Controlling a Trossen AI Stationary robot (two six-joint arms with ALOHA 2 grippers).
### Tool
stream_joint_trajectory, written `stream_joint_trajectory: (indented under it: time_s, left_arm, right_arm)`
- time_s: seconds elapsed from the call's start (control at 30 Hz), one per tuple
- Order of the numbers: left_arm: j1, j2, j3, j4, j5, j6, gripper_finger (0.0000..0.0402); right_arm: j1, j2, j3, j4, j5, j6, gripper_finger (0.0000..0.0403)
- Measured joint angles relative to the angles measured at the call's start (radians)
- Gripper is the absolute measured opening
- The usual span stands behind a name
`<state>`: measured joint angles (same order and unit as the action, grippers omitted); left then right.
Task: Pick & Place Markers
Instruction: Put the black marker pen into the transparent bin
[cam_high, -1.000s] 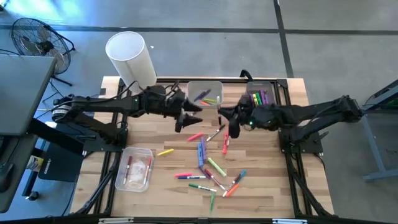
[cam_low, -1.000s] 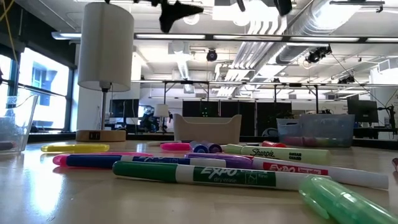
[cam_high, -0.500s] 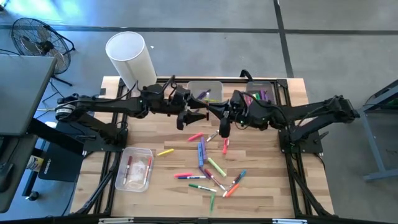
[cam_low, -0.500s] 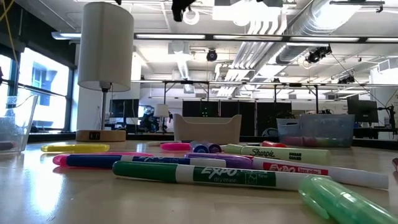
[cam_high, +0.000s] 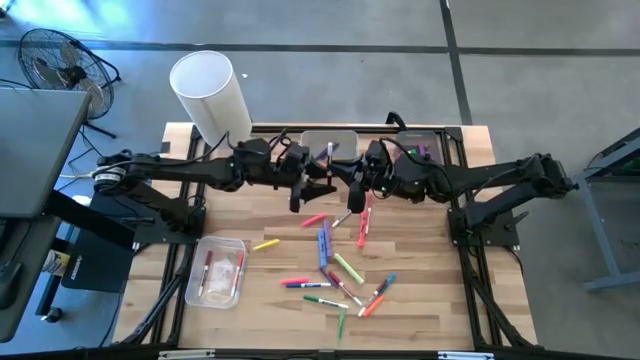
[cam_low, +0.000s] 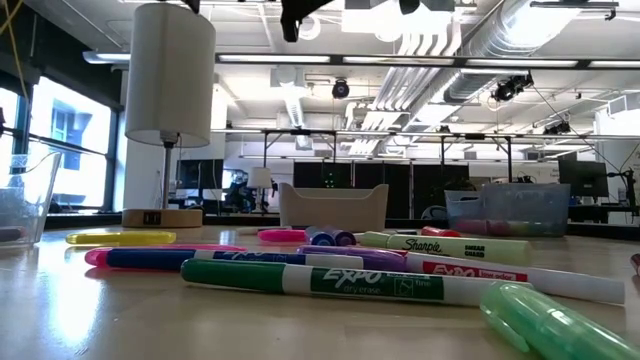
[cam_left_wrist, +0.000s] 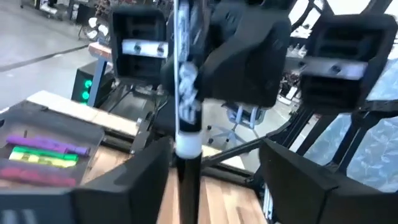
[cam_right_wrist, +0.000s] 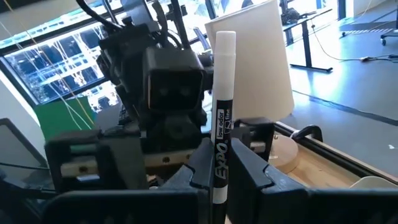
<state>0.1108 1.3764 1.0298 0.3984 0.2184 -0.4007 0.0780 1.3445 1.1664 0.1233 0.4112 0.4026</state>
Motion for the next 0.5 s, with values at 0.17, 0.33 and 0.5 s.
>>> stream_joint_trajectory:
  time_s: [0.17, 0.33, 0.5]
  left_arm:
    - [0.000, 0.002, -0.001, -0.001, -0.005, 0.013, 0.0130]
    - [0.001, 0.002, -0.001, -0.009, 0.004, 0.013, 0.0033]
    - [0.001, 0.002, -0.001, -0.034, 0.007, 0.013, 0.0047]
  right_arm:
    - [0.000, 0.000, 0.000, -0.004, 0.001, 0.001, 0.0023]
    - [-0.001, 0.000, 0.000, -0.010, -0.005, 0.001, 0.0030]
    - [-0.001, 0.000, 0.000, -0.031, -0.010, 0.008, 0.0039]
